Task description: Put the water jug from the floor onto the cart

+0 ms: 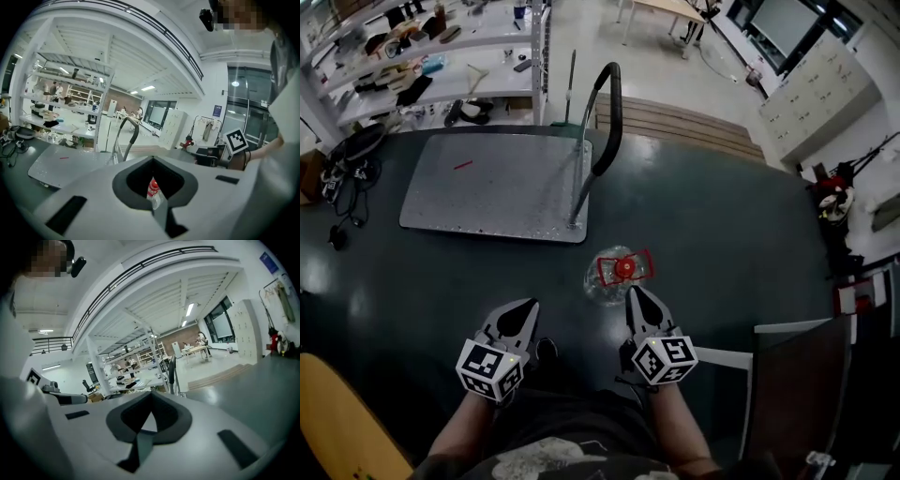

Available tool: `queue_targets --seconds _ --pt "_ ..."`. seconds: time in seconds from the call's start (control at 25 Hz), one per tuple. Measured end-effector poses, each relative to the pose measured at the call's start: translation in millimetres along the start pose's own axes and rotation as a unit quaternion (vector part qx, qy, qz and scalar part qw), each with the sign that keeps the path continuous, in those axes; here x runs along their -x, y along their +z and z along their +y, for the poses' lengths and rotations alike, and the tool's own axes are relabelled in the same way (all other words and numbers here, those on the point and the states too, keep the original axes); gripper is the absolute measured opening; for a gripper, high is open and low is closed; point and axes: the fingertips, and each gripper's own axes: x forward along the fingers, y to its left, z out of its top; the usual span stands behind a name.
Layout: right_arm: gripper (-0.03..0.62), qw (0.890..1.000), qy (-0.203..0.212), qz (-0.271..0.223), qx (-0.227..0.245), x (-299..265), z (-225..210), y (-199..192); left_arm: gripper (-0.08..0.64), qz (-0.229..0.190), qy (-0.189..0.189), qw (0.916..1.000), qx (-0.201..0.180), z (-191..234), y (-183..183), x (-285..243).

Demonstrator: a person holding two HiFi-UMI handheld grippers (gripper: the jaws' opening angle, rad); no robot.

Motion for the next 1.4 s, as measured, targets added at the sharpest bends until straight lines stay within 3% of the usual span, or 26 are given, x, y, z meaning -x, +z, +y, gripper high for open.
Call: queue_targets --seconds 0.24,0.44,0.84,0.96,1.16,1.4 --pt "-0.009 0.999 -0.045 0.017 -0.002 -39 -17 -14 0.007 0.025 -0.027 0.9993 -0.006 44 0 -35" --pt "-0.009 0.995 -0.084 0.051 -0.007 -45 -39 -44 0.007 0.051 -0.055 0.9972 -0.006 47 -12 -67" --pt "-0.006 0.989 -0.089 0.12 -0.01 -99 -109 -99 0.007 0.08 -0.055 0.9953 -0.003 41 -31 -144" --pt "0.044 0.985 -0.082 0.151 -0.014 -124 -123 -127 0.007 0.097 -0.052 0.9939 0.0 48 -51 -169" --pt "0.101 0.973 -0.063 0.222 -0.005 -160 -132 -185 0.007 0.12 -0.052 0.9913 0.01 59 -83 -206" --pt "0.127 0.951 -0.06 0.304 -0.001 -190 -149 -253 0.006 0.142 -0.06 0.9878 0.019 66 -119 -239"
